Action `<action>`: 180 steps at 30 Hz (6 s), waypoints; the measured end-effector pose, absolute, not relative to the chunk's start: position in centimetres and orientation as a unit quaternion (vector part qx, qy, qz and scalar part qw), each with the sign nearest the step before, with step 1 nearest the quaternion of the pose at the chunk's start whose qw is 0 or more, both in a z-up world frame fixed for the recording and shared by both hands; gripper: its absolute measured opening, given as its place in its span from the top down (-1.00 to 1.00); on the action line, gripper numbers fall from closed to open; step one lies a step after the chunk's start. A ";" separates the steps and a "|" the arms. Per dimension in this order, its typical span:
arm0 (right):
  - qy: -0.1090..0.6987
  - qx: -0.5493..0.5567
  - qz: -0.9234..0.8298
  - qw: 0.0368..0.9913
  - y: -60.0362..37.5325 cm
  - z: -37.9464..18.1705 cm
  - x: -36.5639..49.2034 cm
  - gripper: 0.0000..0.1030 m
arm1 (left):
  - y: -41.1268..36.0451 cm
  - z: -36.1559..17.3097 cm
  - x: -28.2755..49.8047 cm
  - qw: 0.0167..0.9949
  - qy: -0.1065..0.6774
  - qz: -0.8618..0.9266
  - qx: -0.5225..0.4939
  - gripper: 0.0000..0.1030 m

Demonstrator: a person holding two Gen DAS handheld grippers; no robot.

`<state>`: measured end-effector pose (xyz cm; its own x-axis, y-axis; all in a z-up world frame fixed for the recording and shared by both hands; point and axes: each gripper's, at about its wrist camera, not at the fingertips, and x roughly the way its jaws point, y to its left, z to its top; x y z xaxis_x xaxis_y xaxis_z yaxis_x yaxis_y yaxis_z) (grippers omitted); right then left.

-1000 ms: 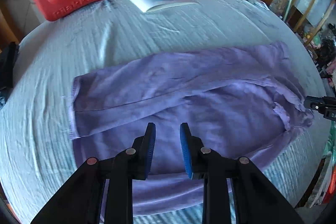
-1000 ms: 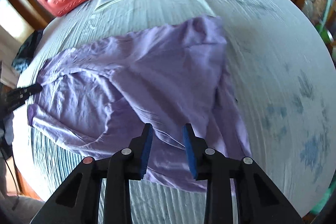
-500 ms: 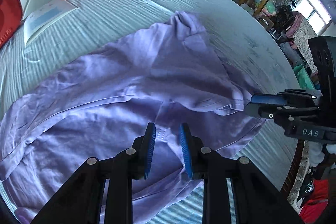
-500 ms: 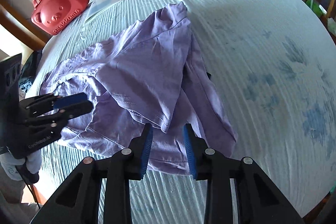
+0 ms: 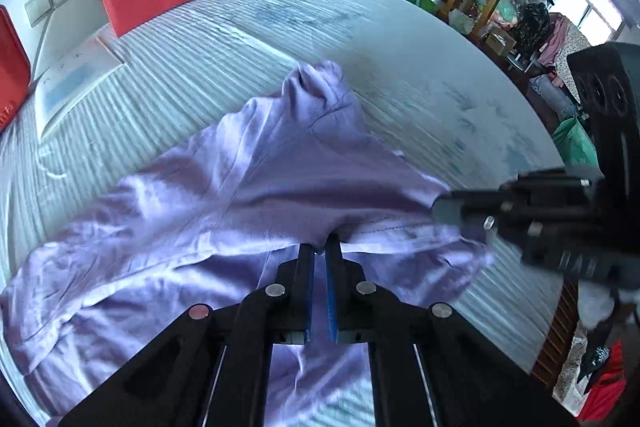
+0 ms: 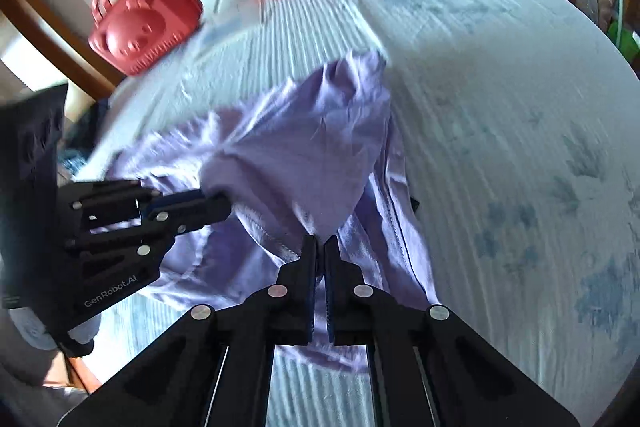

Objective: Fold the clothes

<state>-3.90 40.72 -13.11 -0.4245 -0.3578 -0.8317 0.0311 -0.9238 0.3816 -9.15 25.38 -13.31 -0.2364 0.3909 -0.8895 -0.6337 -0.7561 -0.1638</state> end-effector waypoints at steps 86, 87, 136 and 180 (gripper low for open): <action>0.345 0.339 -0.585 0.652 43.5 -16.9 -20.8 -0.17 | 42.9 -18.2 1.5 -0.434 -0.276 0.725 -0.457 -0.54; 0.344 0.341 -0.583 0.653 43.3 -17.0 -20.8 -0.17 | 42.8 -18.3 1.4 -0.434 -0.277 0.726 -0.456 -0.54; 0.224 0.412 -0.724 0.506 1.1 -12.4 -19.3 0.79 | -5.5 -14.5 0.8 -0.220 -0.239 0.831 -0.452 0.79; -0.021 0.596 -0.786 0.163 15.2 -14.5 -2.8 0.67 | -12.9 -13.3 -6.2 0.021 -0.044 0.855 -0.517 0.66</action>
<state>-2.75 15.19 -14.53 -0.2371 -0.2808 -0.9300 0.2312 -0.9461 0.2267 -6.21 -12.85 -13.28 -0.4652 0.0811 -0.8815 0.0106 -0.9952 -0.0972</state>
